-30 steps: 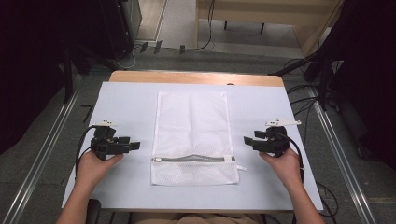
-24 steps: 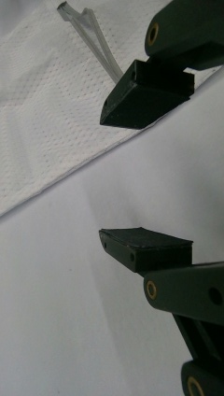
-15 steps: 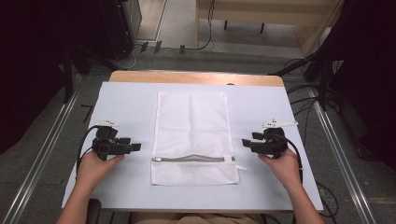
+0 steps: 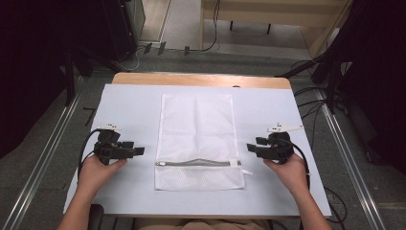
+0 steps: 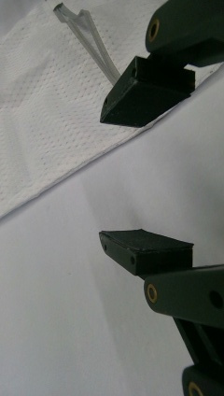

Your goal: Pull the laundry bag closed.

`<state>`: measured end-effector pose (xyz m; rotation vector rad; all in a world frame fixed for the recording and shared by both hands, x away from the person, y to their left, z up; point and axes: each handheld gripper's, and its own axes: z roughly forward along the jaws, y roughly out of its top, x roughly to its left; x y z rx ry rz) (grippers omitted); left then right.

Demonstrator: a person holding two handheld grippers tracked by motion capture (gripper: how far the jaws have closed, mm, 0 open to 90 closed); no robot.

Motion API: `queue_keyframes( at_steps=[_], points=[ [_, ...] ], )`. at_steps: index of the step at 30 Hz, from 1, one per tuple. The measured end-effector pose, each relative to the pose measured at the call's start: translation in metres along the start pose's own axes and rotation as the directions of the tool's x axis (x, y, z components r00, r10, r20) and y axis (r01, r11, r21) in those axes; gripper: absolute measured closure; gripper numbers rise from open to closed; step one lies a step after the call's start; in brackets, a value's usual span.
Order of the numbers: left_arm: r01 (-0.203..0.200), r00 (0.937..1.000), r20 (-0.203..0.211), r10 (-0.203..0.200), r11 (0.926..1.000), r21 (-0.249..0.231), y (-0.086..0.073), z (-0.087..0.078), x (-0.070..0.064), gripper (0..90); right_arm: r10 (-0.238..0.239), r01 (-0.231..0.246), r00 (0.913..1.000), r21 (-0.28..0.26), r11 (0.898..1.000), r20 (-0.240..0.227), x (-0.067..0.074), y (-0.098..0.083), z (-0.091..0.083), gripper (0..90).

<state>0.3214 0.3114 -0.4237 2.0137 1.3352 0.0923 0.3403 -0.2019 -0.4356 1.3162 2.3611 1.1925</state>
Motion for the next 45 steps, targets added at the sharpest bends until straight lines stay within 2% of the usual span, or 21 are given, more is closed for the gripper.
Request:
queue_keyframes(
  at_steps=[8,18,45],
  points=[
    [0.000,1.0000,0.003,0.000,1.0000,-0.006,0.000,-0.001,0.000,37.7,-0.006,0.006,0.9997,0.013,1.000,-0.024,0.010,0.002,0.001,55.9],
    [-0.008,1.0000,0.001,0.008,0.9999,-0.007,-0.001,-0.002,-0.001,37.6,-0.040,0.040,0.9985,0.012,0.999,-0.037,0.020,0.004,0.003,56.8],
    [-0.017,0.9998,0.003,0.017,0.9998,-0.008,-0.004,-0.005,-0.003,37.6,-0.085,0.087,0.9932,0.023,0.996,-0.079,0.043,0.010,0.012,58.8]
  ],
)
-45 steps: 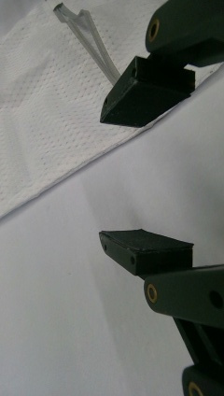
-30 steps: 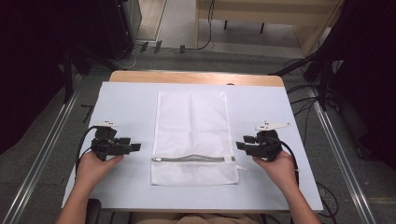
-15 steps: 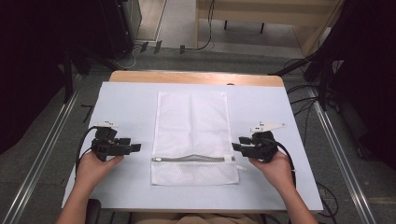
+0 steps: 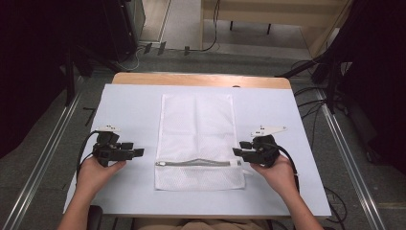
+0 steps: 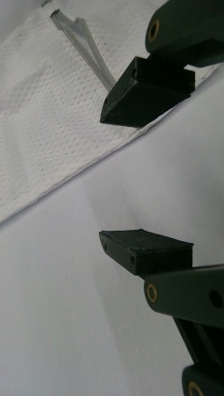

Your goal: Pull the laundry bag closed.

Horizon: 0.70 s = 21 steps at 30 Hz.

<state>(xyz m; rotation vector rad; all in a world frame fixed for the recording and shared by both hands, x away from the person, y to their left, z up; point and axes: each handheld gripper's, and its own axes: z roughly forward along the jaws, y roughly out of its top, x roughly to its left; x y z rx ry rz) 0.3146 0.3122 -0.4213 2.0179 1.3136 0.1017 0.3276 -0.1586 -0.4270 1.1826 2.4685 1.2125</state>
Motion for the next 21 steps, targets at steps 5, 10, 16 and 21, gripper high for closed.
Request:
queue_keyframes(
  at_steps=[5,10,16,21],
  points=[
    [0.001,1.0000,-0.006,-0.001,1.0000,0.001,-0.001,-0.001,-0.001,37.7,-0.006,0.006,0.9999,0.006,1.000,-0.010,0.004,0.002,0.003,59.5],
    [0.001,1.0000,-0.004,-0.001,1.0000,0.001,-0.002,-0.001,-0.001,37.9,-0.020,0.020,0.9996,0.007,1.000,-0.022,0.010,0.005,0.006,59.5],
    [-0.002,1.0000,-0.008,0.002,1.0000,0.003,-0.002,-0.002,0.000,38.0,-0.033,0.034,0.9988,0.015,0.999,-0.037,0.017,0.008,0.011,59.7],
    [-0.003,1.0000,-0.008,0.003,1.0000,0.005,-0.002,-0.002,0.000,38.0,-0.041,0.042,0.9980,0.015,0.999,-0.047,0.020,0.011,0.015,60.3]
  ],
)
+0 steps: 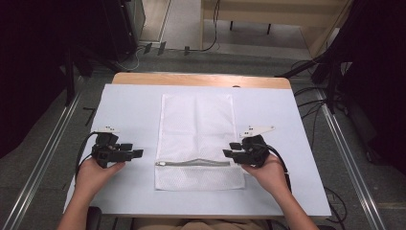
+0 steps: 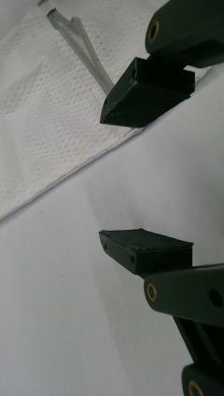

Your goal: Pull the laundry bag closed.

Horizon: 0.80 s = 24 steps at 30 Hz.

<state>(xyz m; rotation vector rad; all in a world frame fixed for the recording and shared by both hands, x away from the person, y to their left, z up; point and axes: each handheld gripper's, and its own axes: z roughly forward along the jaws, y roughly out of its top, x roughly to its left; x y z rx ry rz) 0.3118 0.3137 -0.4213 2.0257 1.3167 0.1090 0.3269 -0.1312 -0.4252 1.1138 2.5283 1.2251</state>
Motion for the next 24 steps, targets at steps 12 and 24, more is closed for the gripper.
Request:
queue_keyframes(
  at_steps=[12,24],
  points=[
    [0.000,1.0000,0.004,0.000,1.0000,-0.004,0.000,0.000,0.000,38.1,-0.018,0.018,0.9996,0.002,1.000,-0.022,0.011,0.011,0.010,61.8],
    [0.000,1.0000,0.005,0.000,1.0000,-0.007,0.000,0.000,0.000,38.2,-0.045,0.046,0.9975,0.012,0.999,-0.054,0.025,0.023,0.024,63.8]
  ],
)
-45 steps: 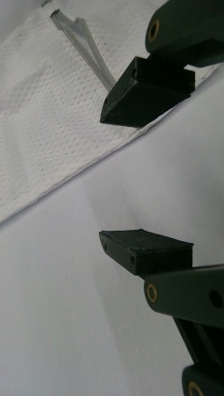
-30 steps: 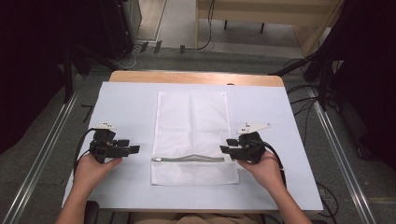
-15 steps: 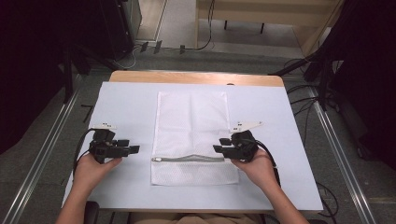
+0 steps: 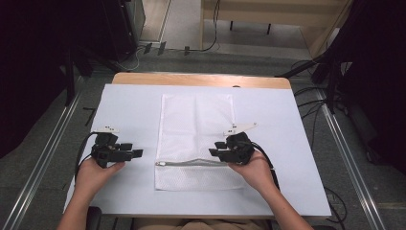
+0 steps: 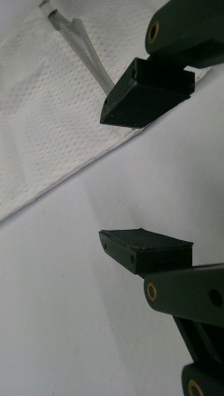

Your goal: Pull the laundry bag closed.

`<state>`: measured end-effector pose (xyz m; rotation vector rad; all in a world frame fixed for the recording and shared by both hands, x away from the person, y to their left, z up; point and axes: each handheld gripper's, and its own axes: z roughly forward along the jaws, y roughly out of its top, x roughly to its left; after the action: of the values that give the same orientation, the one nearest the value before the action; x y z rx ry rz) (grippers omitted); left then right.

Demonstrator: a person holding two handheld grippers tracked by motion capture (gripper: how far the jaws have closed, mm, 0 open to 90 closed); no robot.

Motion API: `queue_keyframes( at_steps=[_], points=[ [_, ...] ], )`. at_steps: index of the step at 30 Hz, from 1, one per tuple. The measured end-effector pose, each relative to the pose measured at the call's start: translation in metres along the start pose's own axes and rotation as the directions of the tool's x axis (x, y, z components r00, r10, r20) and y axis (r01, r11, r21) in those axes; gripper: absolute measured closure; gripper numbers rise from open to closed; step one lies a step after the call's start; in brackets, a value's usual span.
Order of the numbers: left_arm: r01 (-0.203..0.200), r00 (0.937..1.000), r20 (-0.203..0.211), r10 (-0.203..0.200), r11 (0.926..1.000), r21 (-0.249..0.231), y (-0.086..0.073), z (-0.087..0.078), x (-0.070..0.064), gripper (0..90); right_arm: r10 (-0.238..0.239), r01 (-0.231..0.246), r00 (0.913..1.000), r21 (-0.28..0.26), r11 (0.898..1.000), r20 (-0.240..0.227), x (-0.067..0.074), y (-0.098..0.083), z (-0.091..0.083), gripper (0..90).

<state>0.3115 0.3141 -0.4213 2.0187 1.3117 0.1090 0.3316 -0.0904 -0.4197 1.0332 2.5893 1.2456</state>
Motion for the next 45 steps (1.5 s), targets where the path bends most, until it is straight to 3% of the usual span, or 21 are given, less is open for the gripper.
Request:
queue_keyframes(
  at_steps=[23,36,45],
  points=[
    [-0.003,1.0000,0.000,0.003,1.0000,-0.002,0.000,-0.001,0.000,38.1,-0.062,0.064,0.9958,0.030,0.997,-0.067,0.029,0.017,0.033,68.1],
    [-0.006,1.0000,0.004,0.006,1.0000,0.001,0.001,0.001,0.000,38.1,-0.039,0.043,0.9931,0.028,0.999,-0.111,0.042,0.021,0.049,69.9],
    [-0.005,1.0000,0.006,0.005,1.0000,0.000,0.001,0.001,0.000,38.2,-0.049,0.055,0.9897,0.037,0.998,-0.135,0.052,0.025,0.063,72.1]
  ],
)
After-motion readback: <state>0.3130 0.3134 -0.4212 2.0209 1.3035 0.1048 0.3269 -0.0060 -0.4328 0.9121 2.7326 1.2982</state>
